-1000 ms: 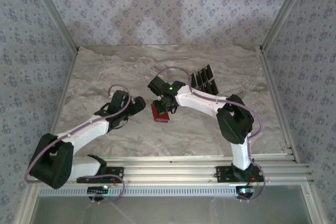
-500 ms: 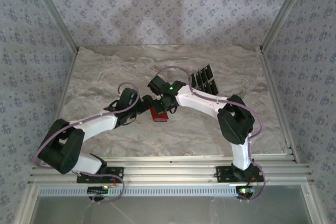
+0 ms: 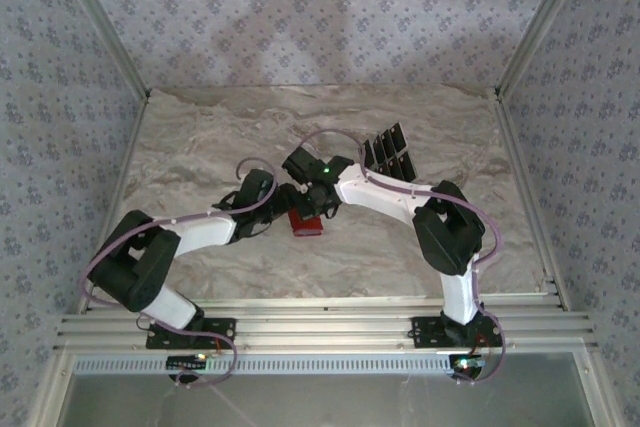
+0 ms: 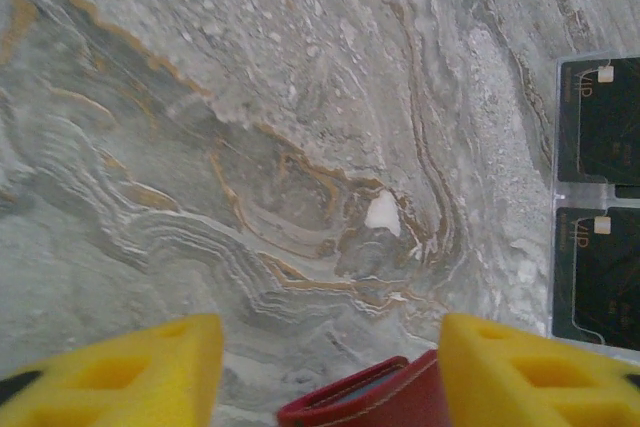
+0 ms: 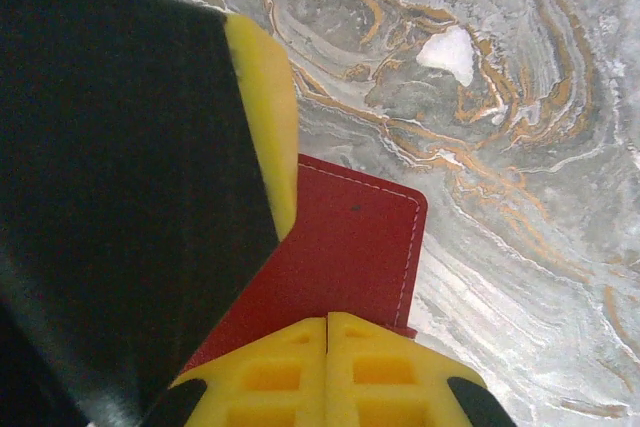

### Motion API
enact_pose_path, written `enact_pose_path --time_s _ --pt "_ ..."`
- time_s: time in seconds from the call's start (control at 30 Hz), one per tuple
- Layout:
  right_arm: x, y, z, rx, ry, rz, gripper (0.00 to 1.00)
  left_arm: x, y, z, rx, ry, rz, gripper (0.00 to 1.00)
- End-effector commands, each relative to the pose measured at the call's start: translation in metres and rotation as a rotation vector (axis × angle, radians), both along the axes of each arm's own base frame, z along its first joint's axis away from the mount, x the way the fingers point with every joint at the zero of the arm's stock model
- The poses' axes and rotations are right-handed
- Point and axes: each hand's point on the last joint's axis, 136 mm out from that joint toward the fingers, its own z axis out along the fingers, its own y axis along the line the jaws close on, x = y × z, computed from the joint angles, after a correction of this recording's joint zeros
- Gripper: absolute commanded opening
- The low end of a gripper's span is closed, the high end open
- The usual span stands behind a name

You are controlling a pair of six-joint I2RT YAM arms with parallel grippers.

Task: Put the credit cards into the card holder
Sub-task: Open the button on the card holder.

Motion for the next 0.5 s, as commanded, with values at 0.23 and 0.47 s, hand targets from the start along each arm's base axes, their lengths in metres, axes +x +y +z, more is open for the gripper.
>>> enact_pose_path --time_s 0.23,0.47 --pt "-0.0021 0.0065 0.004 0.054 0.003 -0.014 0.0 0.0052 -0.026 0.0142 -0.086 -0.057 -0.04 0.26" --pt "0.0011 0.0009 0.0055 0.066 -0.002 -0.042 0.0 0.0051 -0.0261 0.0169 -0.098 -0.075 -0.036 0.04"
